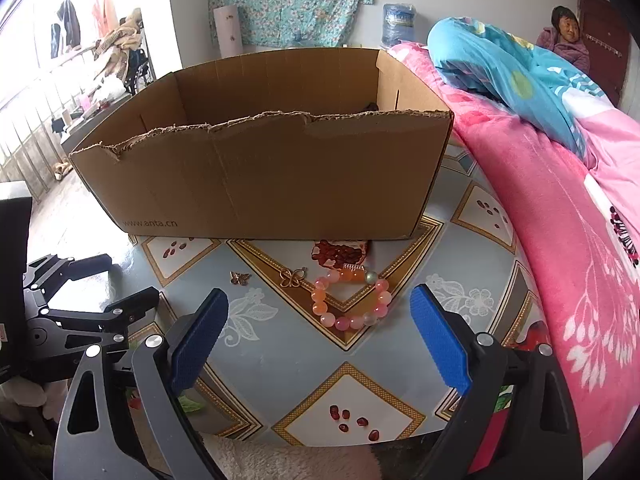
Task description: Organize jewelry
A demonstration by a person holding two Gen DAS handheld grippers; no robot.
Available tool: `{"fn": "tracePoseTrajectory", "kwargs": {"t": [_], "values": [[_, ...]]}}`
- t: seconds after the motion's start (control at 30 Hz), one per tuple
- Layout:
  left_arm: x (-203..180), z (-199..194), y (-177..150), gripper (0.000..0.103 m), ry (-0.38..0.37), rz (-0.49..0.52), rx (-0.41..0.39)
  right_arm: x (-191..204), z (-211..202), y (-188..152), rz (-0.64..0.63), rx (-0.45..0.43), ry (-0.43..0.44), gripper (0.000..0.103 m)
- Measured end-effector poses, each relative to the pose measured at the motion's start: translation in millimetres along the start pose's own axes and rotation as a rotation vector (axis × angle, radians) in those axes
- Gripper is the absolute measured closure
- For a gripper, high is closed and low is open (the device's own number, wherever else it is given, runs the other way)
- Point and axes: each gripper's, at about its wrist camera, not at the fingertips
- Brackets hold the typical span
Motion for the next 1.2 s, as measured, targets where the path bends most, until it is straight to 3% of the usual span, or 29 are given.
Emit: {"fn": "tracePoseTrajectory", "kwargs": {"t": [0.5,1.2], "values": [[4,3,0,0.009,0.013,-0.020,0.017,-1,0,2,-0.006,-0.020,-0.018,0.013],[8,5,1,0.008,0.013,-0.024,0.031,-3,3,5,-0.009,-0.025,-0.032,0.013]]}}
Point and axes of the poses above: each gripper's, at about its wrist camera, not at the fingertips, and z roughly the way its jaws point, x to its left, y to its top, and after that the axes turned 8 degrees about z, right-handed
